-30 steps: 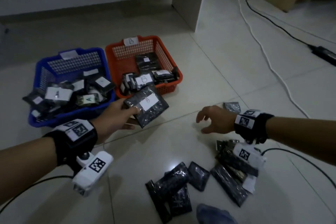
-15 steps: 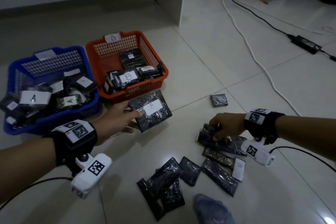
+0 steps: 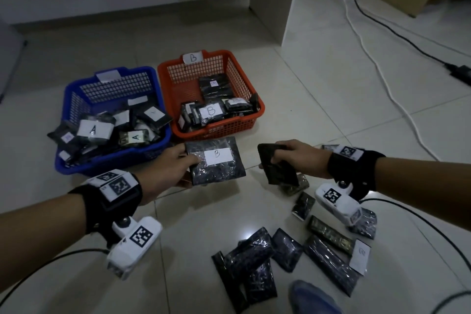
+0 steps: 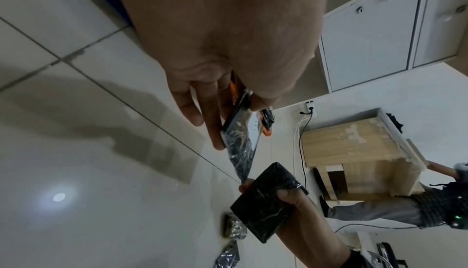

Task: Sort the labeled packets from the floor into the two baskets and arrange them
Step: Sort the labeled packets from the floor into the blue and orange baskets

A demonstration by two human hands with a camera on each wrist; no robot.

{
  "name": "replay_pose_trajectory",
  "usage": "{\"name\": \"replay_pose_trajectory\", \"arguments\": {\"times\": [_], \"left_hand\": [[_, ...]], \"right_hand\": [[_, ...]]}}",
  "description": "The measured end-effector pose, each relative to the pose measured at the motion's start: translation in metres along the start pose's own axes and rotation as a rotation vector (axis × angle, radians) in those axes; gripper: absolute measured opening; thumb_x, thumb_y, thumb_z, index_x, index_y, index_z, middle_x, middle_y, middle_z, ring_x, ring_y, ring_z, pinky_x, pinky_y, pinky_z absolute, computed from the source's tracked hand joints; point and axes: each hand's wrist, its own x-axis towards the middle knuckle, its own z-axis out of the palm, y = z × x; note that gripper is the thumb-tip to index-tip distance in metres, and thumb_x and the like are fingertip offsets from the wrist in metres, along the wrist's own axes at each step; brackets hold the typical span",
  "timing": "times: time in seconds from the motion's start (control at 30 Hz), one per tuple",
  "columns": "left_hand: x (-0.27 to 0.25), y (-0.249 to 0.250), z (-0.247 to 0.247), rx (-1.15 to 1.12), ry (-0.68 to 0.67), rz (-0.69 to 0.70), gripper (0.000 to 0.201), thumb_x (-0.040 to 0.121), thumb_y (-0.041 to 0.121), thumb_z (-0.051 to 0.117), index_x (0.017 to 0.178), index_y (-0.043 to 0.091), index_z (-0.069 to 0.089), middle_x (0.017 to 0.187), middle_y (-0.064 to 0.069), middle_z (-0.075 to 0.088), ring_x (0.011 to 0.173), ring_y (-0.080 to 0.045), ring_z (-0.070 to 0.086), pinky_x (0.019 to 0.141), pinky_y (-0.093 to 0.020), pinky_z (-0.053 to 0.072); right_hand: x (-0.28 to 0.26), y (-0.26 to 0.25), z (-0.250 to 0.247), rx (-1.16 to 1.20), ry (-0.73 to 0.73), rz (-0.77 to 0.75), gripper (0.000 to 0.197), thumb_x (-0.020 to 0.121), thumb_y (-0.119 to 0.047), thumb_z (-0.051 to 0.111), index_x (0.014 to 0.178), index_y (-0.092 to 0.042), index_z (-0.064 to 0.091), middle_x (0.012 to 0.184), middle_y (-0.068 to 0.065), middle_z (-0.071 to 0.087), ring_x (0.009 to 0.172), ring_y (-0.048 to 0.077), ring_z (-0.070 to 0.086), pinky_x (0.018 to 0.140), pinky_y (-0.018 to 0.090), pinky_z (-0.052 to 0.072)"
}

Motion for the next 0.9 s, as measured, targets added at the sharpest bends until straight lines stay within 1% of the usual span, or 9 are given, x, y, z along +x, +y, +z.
{"name": "replay_pose_trajectory", "arguments": {"times": [0.07, 0.17, 0.27, 0.4, 0.5, 0.6, 0.7, 0.8, 0.9], "left_hand": [[-0.004, -0.001, -0.005, 0.002, 0.001, -0.006, 0.010, 0.098, 0.018, 0.058, 0.106, 0.016, 0.064, 0.089, -0.004, 0.069, 0.068, -0.016, 0.064, 0.060, -0.030, 0.053], [-0.009, -0.003, -0.012, 0.006, -0.003, -0.026, 0.012, 0.098, 0.020, 0.058, 0.109, 0.016, 0.063, 0.100, -0.010, 0.071, 0.077, -0.021, 0.067, 0.065, -0.033, 0.055], [-0.014, -0.005, -0.017, 0.010, -0.001, -0.033, 0.013, 0.099, 0.021, 0.058, 0.109, 0.015, 0.063, 0.102, -0.012, 0.072, 0.078, -0.024, 0.068, 0.072, -0.038, 0.058], [-0.018, -0.008, -0.023, 0.016, 0.016, -0.040, 0.013, 0.099, 0.021, 0.058, 0.109, 0.014, 0.062, 0.101, -0.011, 0.071, 0.077, -0.023, 0.068, 0.079, -0.042, 0.058], [-0.018, -0.010, -0.026, 0.008, 0.017, -0.052, 0.016, 0.098, 0.022, 0.059, 0.111, 0.013, 0.063, 0.106, -0.015, 0.071, 0.076, -0.023, 0.068, 0.077, -0.040, 0.058], [-0.016, -0.012, -0.028, 0.009, 0.012, -0.056, 0.017, 0.098, 0.023, 0.059, 0.112, 0.014, 0.063, 0.109, -0.016, 0.071, 0.077, -0.024, 0.068, 0.073, -0.038, 0.057], [-0.015, -0.013, -0.028, 0.011, 0.001, -0.058, 0.017, 0.099, 0.023, 0.059, 0.113, 0.014, 0.063, 0.109, -0.016, 0.071, 0.078, -0.025, 0.068, 0.073, -0.038, 0.057], [-0.015, -0.014, -0.027, 0.012, -0.001, -0.057, 0.015, 0.099, 0.022, 0.057, 0.112, 0.018, 0.063, 0.104, -0.011, 0.072, 0.077, -0.021, 0.067, 0.073, -0.036, 0.057], [-0.014, -0.015, -0.028, 0.005, -0.007, -0.051, 0.015, 0.099, 0.022, 0.057, 0.112, 0.020, 0.063, 0.099, -0.006, 0.073, 0.073, -0.018, 0.067, 0.070, -0.035, 0.056]], "right_hand": [[0.004, -0.009, 0.013, 0.223, -0.048, 0.028, 0.027, 0.098, -0.005, 0.046, 0.123, 0.000, 0.053, 0.114, 0.018, 0.073, 0.111, 0.035, 0.068, 0.090, 0.040, 0.057], [0.010, -0.018, 0.027, 0.318, -0.061, 0.080, 0.022, 0.098, -0.009, 0.050, 0.118, -0.001, 0.051, 0.106, 0.018, 0.070, 0.104, 0.040, 0.070, 0.082, 0.043, 0.057], [0.012, -0.022, 0.035, 0.194, -0.090, 0.047, 0.020, 0.095, -0.024, 0.064, 0.110, -0.011, 0.057, 0.104, 0.012, 0.062, 0.097, 0.029, 0.069, 0.080, 0.039, 0.053], [0.018, -0.020, 0.040, 0.091, -0.131, 0.024, 0.043, 0.080, -0.046, 0.074, 0.113, -0.025, 0.055, 0.111, 0.008, 0.063, 0.091, 0.018, 0.061, 0.070, 0.029, 0.049], [0.019, -0.020, 0.046, 0.052, -0.167, 0.044, 0.053, 0.063, -0.065, 0.065, 0.102, -0.030, 0.054, 0.100, 0.005, 0.058, 0.080, 0.015, 0.045, 0.069, 0.029, 0.036], [0.022, -0.020, 0.049, 0.048, -0.167, 0.066, 0.072, 0.060, -0.073, 0.052, 0.098, -0.012, 0.057, 0.094, 0.007, 0.050, 0.076, 0.014, 0.046, 0.069, 0.027, 0.038], [0.026, -0.018, 0.051, 0.178, -0.141, 0.086, 0.038, 0.075, -0.054, 0.050, 0.079, -0.016, 0.054, 0.079, 0.001, 0.051, 0.070, 0.015, 0.047, 0.066, 0.030, 0.036], [0.030, -0.014, 0.050, 0.199, -0.067, 0.019, 0.008, 0.081, -0.017, 0.049, 0.082, -0.011, 0.053, 0.076, 0.002, 0.049, 0.072, 0.016, 0.046, 0.064, 0.029, 0.036], [0.033, -0.011, 0.047, 0.206, -0.053, -0.023, 0.027, 0.085, 0.013, 0.045, 0.084, -0.013, 0.055, 0.081, 0.004, 0.056, 0.078, 0.018, 0.053, 0.066, 0.026, 0.045]]}}
